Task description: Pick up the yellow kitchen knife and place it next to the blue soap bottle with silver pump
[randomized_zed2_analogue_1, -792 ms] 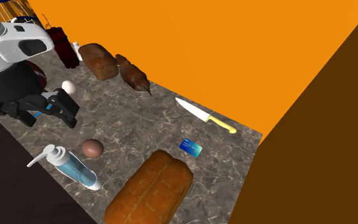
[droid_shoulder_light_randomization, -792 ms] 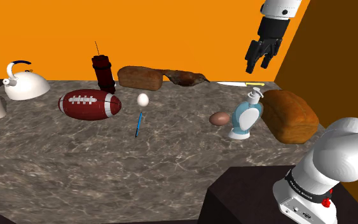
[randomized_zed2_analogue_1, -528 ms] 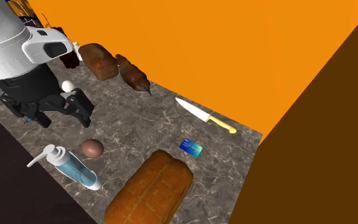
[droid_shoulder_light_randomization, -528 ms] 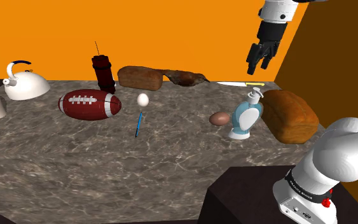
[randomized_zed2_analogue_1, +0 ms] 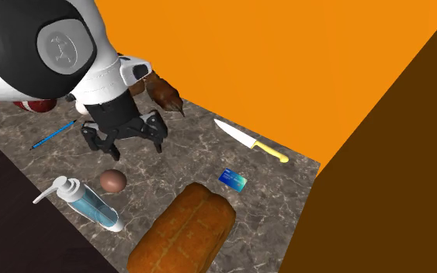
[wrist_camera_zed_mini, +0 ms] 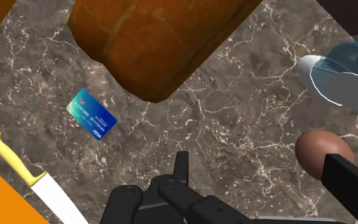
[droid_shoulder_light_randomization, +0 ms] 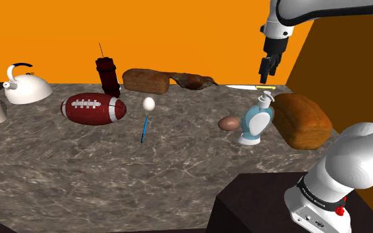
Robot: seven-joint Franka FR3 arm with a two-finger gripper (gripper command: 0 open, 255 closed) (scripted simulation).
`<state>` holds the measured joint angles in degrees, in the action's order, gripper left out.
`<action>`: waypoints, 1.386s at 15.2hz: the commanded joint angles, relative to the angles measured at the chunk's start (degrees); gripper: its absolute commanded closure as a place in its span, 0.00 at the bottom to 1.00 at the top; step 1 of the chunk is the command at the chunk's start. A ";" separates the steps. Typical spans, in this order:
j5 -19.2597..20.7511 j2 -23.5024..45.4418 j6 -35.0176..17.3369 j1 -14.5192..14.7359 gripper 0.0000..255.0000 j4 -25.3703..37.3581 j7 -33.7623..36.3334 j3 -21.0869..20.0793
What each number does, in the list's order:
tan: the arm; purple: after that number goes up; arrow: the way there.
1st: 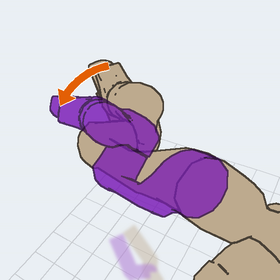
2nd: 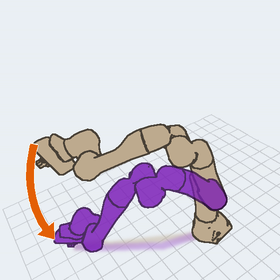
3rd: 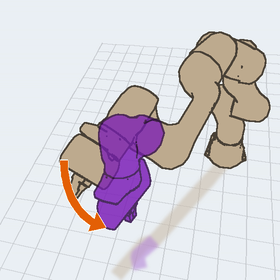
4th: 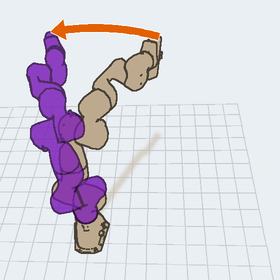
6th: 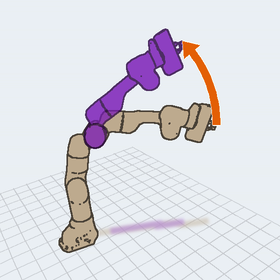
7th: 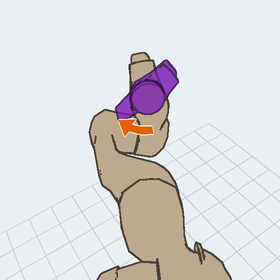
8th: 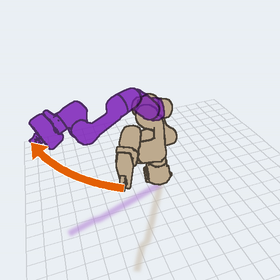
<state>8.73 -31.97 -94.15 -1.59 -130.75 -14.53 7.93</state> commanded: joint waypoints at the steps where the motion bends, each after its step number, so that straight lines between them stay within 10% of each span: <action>1: 2.12 2.51 -1.45 -0.22 0.00 0.32 -3.76 1.56; 21: 14.24 40.44 -19.05 -4.17 0.00 19.29 -35.55 11.85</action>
<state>22.69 6.01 -111.97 -5.41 -112.78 -48.65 19.57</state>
